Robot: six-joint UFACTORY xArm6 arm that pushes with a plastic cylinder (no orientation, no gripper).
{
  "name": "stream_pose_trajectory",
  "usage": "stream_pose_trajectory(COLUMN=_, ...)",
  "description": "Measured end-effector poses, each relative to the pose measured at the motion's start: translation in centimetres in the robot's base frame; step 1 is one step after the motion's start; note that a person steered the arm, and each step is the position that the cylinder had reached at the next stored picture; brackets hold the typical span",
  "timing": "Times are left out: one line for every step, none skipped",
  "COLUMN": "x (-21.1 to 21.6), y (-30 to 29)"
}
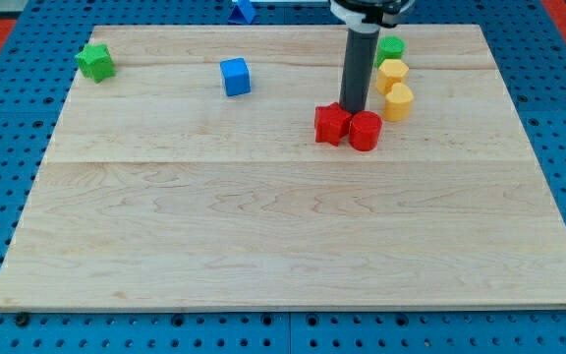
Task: Place the red star towards the bottom left of the red circle
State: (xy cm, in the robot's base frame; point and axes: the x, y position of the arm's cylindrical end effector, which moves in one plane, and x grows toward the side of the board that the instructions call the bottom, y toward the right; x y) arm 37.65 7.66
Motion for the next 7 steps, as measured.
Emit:
stream_pose_trajectory(x=1.4, y=-1.7)
stream_pose_trajectory(x=2.8, y=-3.2)
stream_pose_trajectory(x=2.4, y=0.2)
stream_pose_trajectory(x=2.5, y=1.4)
stream_pose_trajectory(x=3.0, y=0.2)
stream_pose_trajectory(x=1.4, y=-5.4)
stream_pose_trajectory(x=1.6, y=-9.8)
